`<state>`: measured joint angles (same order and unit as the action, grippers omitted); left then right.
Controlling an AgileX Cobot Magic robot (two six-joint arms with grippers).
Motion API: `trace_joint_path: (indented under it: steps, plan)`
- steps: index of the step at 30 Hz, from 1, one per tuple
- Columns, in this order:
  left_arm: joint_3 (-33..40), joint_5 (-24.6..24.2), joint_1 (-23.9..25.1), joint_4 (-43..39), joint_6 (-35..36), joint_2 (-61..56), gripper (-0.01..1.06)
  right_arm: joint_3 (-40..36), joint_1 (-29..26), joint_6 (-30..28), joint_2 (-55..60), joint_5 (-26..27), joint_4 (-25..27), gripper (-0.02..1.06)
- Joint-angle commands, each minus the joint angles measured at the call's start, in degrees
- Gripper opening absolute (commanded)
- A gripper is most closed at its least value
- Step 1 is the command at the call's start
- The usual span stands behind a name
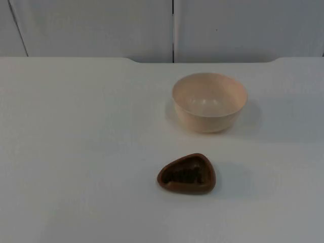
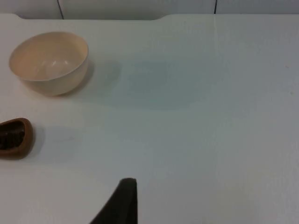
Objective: Pick up the bowl with the left hand and pour the coffee beans from the cup into the bowl with the right hand.
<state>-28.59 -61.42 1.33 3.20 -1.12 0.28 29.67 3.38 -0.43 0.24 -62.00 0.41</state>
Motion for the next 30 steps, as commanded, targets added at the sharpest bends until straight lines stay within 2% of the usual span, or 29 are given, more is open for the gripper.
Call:
trace_joint_path:
  steps: [1, 14, 30]
  plan:
    - [-0.1, 0.5, -0.1, 0.6, 0.5, 0.6, 1.05, -0.1, -0.3, -0.2, -0.2, 0.2, 0.2, 1.05]
    - [-4.3, 4.8, -0.1, 4.3, 0.5, 9.9, 1.05, -0.1, -0.3, -0.2, -0.2, 0.2, 0.0, 1.05]
    - [-4.3, 5.8, -0.1, 9.2, 0.1, 19.7, 1.05, -0.1, -0.3, -0.2, -0.2, 0.2, 0.0, 1.05]
